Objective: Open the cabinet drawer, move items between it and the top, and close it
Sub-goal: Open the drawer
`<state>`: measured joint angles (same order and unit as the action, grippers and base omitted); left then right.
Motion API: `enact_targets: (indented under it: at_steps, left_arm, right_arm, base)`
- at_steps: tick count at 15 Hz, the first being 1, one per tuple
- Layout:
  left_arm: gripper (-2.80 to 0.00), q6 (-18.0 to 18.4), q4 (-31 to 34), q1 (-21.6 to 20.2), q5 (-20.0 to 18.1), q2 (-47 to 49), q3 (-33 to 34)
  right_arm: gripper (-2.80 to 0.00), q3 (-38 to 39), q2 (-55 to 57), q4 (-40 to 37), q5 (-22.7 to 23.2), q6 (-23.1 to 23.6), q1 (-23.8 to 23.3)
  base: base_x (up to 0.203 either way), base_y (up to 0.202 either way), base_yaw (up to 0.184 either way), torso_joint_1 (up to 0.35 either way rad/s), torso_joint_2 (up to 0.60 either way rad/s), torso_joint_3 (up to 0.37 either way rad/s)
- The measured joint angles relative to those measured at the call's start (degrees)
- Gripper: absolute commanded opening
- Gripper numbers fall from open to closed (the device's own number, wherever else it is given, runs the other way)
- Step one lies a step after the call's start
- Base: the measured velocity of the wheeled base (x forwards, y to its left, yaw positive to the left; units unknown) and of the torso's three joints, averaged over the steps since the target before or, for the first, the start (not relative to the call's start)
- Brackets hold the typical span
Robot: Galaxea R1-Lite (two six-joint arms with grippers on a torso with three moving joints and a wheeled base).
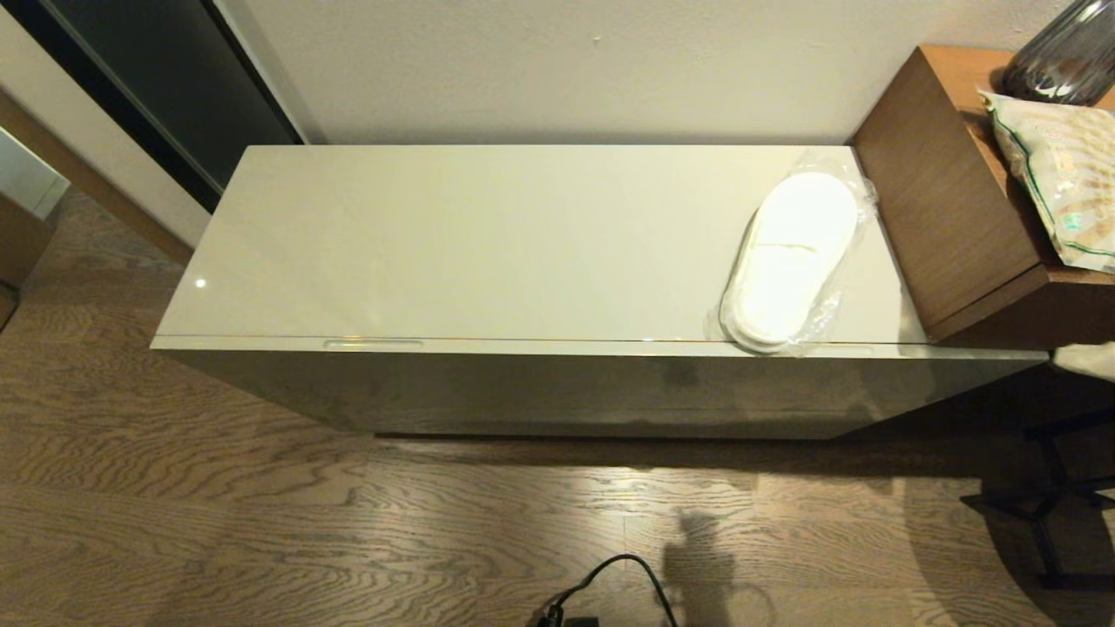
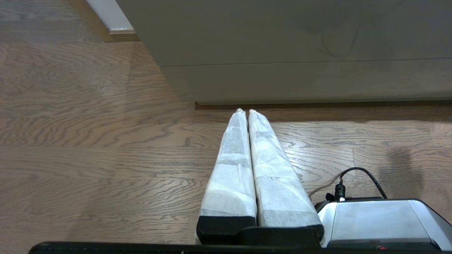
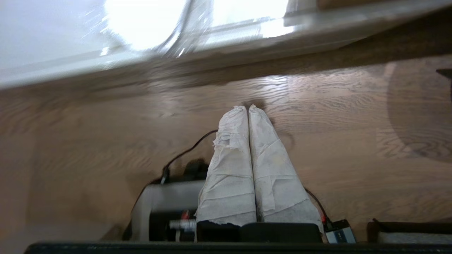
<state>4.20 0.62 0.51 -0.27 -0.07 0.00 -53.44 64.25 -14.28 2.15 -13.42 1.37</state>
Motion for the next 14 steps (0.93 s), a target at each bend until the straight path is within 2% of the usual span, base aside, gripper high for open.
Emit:
enact_targets:
  at_steps: [2,4,8,14]
  left_arm:
    - [-2.80,0.0,0.0,0.0,0.0,0.0,0.0]
    - [-2.80,0.0,0.0,0.0,0.0,0.0,0.0]
    - [-2.80,0.0,0.0,0.0,0.0,0.0,0.0]
    - [-2.80,0.0,0.0,0.0,0.0,0.0,0.0]
  right_arm:
    - [-2.80,-1.8,12.1,9.3,-3.0,-2.7,1.8]
    - [-2.80,-3.8,20.6,15.1,-4.6,-5.7,3.2]
    - [-2.80,-2.6,30.0,23.3,-5.1,-7.6,4.1]
    - [-2.80,-1.0,34.6,24.1,-5.1,-8.5,4.2]
  base:
    - [0.000,0.000,0.000,0.000,0.00,0.000]
    - [0.000,0.000,0.000,0.000,0.00,0.000]
    - [0.000,0.000,0.000,0.000,0.00,0.000]
    - [0.000,0.000,0.000,0.000,0.00,0.000]
